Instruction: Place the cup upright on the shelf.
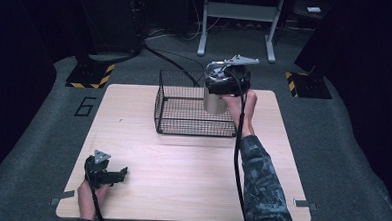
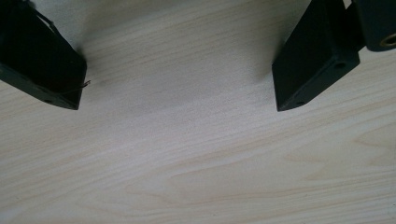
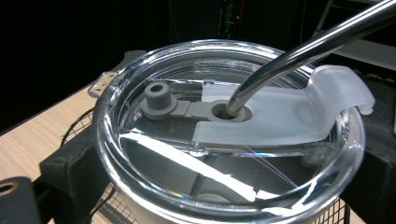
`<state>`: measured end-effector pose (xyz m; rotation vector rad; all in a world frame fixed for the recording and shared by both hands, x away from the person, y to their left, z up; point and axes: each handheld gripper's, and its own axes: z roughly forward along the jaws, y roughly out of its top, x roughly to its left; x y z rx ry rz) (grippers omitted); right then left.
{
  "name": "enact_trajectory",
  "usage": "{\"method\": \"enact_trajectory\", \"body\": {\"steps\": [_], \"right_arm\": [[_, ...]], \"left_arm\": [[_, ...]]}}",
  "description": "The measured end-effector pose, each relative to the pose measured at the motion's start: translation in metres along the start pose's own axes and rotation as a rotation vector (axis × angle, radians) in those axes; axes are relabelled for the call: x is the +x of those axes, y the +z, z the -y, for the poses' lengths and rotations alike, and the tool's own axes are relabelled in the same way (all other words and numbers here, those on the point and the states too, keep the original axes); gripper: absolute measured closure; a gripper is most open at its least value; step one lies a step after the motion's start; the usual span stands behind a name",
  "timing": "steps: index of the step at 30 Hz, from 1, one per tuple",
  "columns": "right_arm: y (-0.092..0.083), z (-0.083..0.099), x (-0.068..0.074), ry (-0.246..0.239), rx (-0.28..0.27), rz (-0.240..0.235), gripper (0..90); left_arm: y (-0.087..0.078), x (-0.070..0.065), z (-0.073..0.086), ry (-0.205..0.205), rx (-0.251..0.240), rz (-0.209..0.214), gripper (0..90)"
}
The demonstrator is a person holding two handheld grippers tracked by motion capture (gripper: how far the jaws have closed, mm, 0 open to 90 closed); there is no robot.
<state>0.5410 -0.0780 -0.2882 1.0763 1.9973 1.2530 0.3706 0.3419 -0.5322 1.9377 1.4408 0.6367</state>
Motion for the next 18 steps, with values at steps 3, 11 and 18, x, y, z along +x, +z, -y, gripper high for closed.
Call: {"method": "enact_trajectory", "body": {"steps": [3,11,18], "right_arm": [[0.006,0.0,-0.001,0.011,0.002,0.007,3.8],[0.023,0.005,-0.004,0.036,0.011,0.02,3.8],[0.039,0.01,-0.005,0.059,0.023,0.026,3.8]], "left_arm": [[-0.001,0.001,0.0,0.01,0.008,0.002,2.9],[-0.001,0.001,0.0,0.009,0.008,0.002,2.9],[-0.001,0.001,0.0,0.011,0.008,0.002,2.9]]}}
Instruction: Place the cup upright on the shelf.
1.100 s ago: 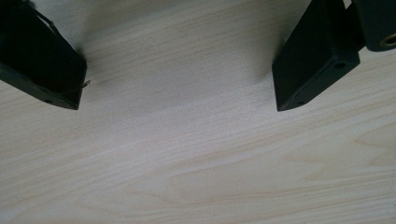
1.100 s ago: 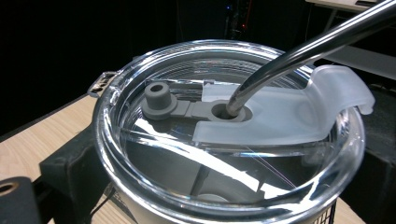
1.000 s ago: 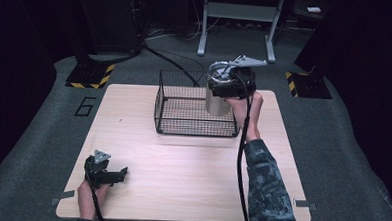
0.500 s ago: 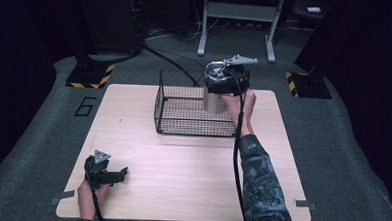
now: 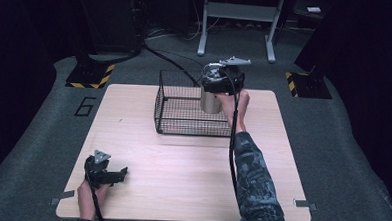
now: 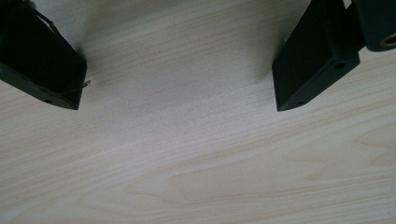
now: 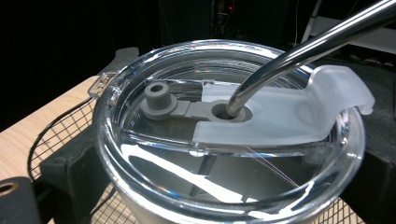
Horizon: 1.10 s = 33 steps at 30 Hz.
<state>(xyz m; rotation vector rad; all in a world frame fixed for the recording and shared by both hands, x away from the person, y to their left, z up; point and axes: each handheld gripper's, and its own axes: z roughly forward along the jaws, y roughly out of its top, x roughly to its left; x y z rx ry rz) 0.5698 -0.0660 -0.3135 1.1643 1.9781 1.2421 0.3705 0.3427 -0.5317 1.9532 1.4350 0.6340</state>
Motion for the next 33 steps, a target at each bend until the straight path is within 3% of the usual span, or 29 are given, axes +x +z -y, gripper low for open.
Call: {"method": "enact_trajectory", "body": {"steps": [16,22,33], "right_arm": [[0.039,0.018,0.002,0.039,0.029,0.031,3.7],[0.054,0.028,-0.001,0.081,0.052,0.049,3.7],[0.073,0.043,-0.002,0.109,0.085,0.062,3.7]], "left_arm": [[0.0,-0.001,0.0,-0.009,-0.001,0.002,3.0],[0.0,0.0,0.0,-0.005,0.0,0.001,3.0],[0.001,-0.001,0.0,-0.012,-0.01,-0.001,3.0]]}}
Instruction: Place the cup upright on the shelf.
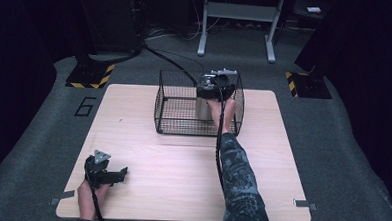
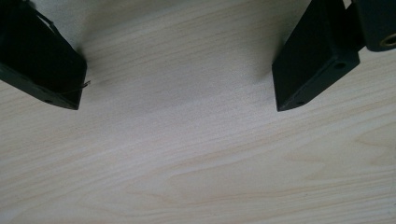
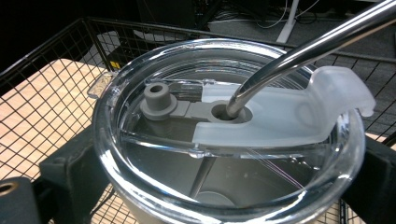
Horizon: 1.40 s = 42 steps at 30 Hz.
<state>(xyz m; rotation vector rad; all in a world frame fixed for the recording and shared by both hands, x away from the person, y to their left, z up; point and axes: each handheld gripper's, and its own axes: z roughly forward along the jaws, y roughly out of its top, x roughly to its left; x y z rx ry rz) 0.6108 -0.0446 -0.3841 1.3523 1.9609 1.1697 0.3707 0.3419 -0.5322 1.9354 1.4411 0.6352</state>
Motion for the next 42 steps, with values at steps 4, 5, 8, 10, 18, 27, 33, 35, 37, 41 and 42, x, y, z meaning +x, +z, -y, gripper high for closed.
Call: {"method": "enact_trajectory", "body": {"steps": [4,5,8,10,18,27,33,35,37,41,42], "right_arm": [[0.006,0.003,0.002,0.0,0.008,0.004,3.7],[0.007,0.004,0.002,-0.001,0.013,0.006,3.7],[0.011,0.006,0.004,-0.002,0.018,0.005,3.7],[0.013,0.007,0.005,-0.008,0.019,0.008,3.7],[0.019,0.012,0.007,-0.007,0.03,0.02,3.6],[0.017,0.019,0.002,-0.009,0.031,0.006,3.5],[0.013,0.018,0.002,-0.025,0.054,-0.007,2.8],[0.011,0.017,0.004,-0.017,0.056,-0.003,0.0],[0.005,0.015,0.002,-0.013,0.045,-0.015,0.0],[-0.006,0.013,0.0,-0.009,0.077,-0.034,0.0],[-0.009,0.013,-0.001,-0.009,0.082,-0.047,0.0]], "left_arm": [[0.0,0.0,0.0,0.001,0.001,0.001,3.0],[0.0,0.0,0.0,0.0,0.0,0.001,3.0],[0.0,0.0,0.0,0.002,0.0,0.001,3.0],[0.0,0.0,0.0,0.002,0.0,0.001,3.0],[0.0,0.0,0.0,0.003,-0.001,0.001,3.0],[0.0,0.0,0.0,0.002,-0.001,0.001,3.0],[0.0,0.0,0.0,0.004,0.0,0.001,3.0],[0.001,0.0,0.0,-0.005,-0.008,0.0,3.0],[0.001,-0.001,0.0,-0.007,-0.008,0.0,3.0],[0.001,0.0,0.0,-0.007,-0.008,0.0,3.0],[0.0,0.0,0.0,-0.005,-0.006,0.001,3.0]]}}
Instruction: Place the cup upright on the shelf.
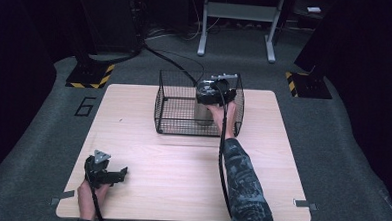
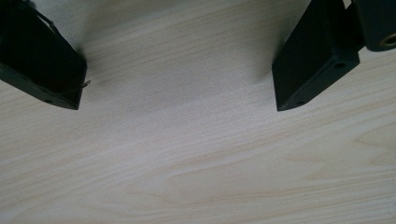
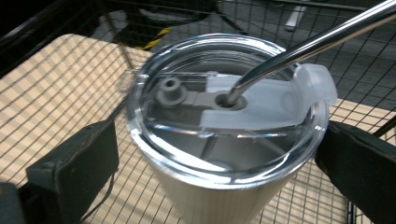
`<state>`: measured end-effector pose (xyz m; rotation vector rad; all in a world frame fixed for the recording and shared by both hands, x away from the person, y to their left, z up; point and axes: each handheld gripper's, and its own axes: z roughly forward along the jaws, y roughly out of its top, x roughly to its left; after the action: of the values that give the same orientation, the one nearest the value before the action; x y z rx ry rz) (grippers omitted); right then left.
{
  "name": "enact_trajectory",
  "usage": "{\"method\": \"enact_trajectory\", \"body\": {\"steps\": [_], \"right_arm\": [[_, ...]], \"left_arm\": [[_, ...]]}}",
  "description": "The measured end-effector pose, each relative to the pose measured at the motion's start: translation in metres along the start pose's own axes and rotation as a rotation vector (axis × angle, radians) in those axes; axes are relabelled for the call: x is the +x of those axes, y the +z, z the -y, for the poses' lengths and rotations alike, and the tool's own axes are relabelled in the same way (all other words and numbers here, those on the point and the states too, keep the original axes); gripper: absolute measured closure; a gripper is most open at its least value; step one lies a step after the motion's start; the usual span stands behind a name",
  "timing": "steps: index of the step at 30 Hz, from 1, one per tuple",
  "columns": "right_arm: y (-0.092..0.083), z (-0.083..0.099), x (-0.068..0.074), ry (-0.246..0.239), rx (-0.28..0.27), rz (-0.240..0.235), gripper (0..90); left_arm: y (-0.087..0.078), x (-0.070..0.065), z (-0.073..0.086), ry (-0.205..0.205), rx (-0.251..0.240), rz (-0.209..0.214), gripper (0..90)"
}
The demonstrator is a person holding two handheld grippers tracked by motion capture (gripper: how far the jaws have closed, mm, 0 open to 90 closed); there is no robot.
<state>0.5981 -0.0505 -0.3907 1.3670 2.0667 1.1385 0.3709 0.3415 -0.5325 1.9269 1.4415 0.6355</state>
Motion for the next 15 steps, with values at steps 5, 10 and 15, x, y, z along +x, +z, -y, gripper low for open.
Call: {"method": "enact_trajectory", "body": {"steps": [5,10,15], "right_arm": [[-0.018,0.004,-0.002,-0.023,0.006,-0.018,0.0],[-0.042,0.009,-0.005,-0.078,0.001,-0.024,0.0],[-0.068,0.018,-0.004,-0.107,-0.008,-0.083,0.0]], "left_arm": [[0.0,0.001,0.0,0.008,0.006,0.0,3.0],[0.0,0.0,0.0,-0.004,-0.002,-0.002,3.0],[0.0,0.0,0.0,-0.002,-0.002,-0.002,3.0]]}}
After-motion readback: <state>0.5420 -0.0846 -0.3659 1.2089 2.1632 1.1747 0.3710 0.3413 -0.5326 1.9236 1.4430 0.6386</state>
